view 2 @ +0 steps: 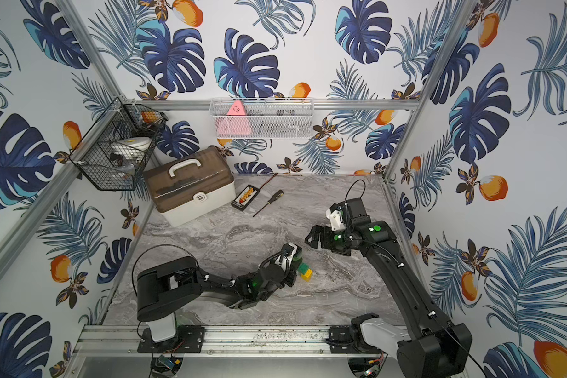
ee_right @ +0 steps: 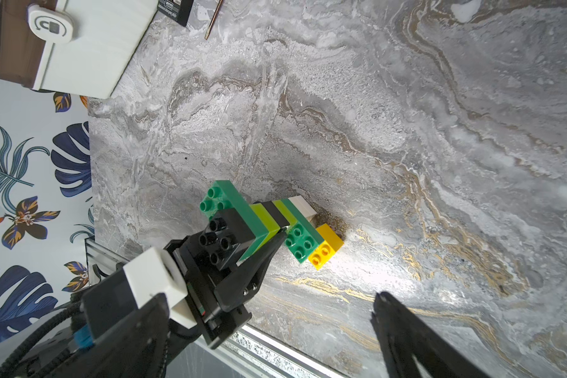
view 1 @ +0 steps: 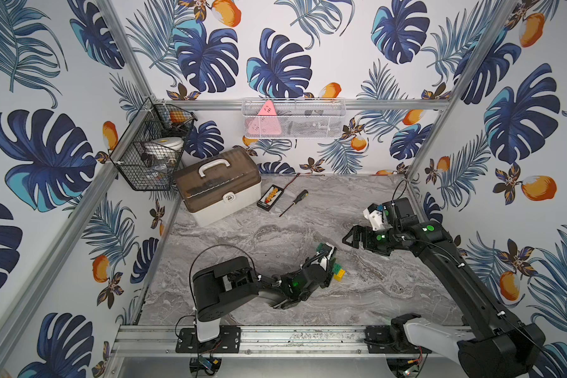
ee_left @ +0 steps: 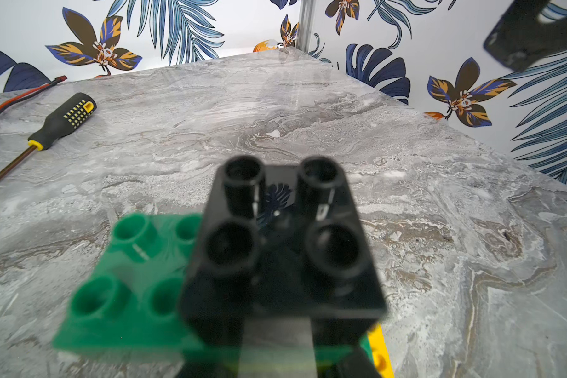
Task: Assemble a giraffe with lego
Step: Adjust the lego brick at the center of the board.
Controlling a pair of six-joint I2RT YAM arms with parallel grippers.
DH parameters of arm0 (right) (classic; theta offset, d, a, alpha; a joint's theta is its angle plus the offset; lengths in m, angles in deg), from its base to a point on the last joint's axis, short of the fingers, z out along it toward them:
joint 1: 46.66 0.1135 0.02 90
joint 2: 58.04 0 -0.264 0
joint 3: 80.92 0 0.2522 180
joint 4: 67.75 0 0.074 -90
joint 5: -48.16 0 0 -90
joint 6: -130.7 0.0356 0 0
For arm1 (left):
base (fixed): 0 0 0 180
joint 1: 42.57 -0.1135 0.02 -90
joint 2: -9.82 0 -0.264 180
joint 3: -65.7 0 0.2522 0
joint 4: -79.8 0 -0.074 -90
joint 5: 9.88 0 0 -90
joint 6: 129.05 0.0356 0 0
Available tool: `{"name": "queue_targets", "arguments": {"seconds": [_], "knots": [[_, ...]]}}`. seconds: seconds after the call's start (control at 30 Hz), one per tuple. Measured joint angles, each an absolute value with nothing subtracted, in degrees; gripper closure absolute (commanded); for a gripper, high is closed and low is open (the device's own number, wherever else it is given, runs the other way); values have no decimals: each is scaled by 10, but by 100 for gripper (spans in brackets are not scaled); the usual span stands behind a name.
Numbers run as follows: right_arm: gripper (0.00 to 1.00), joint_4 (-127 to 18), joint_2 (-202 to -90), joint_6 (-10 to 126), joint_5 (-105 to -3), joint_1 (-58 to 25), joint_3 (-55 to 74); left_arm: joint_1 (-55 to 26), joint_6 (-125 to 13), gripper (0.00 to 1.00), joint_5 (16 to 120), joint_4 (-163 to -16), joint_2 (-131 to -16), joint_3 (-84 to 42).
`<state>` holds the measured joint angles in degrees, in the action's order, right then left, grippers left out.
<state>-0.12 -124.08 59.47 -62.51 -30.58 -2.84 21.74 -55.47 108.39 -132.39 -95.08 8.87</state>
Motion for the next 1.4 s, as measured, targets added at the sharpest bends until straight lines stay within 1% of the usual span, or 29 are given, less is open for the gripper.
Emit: {"name": "queue_targets", "arguments": {"seconds": [0.23,0.33,0.4,0.53,0.67,0.83,0.93,1.0,1.07,1.27,1.4], "knots": [[1,3,-1237,595,-623,-308,-10,217,-557,78,1083,-1278,-920,87],[1,10,-1236,595,-622,-310,1,217,-558,82,1085,-1235,-895,78],[1,20,-1236,594,-622,-310,14,217,-560,87,1087,-1190,-871,64],[0,33,-1235,591,-615,-310,54,217,-582,94,1094,-1035,-806,-6],[0,55,-1235,586,-602,-314,99,217,-615,95,1100,-860,-778,-112],[0,78,-1233,582,-584,-323,127,217,-646,95,1091,-655,-765,-205],[0,92,-1227,582,-574,-326,138,213,-656,95,1071,-543,-773,-261],[0,99,-1223,583,-572,-328,145,208,-660,98,1057,-482,-787,-295],[0,104,-1221,584,-564,-330,152,201,-661,100,1037,-427,-803,-323],[0,117,-1211,591,-557,-333,162,172,-660,100,959,-309,-863,-371],[0,121,-1197,596,-556,-333,155,166,-643,100,910,-267,-907,-376]]}}
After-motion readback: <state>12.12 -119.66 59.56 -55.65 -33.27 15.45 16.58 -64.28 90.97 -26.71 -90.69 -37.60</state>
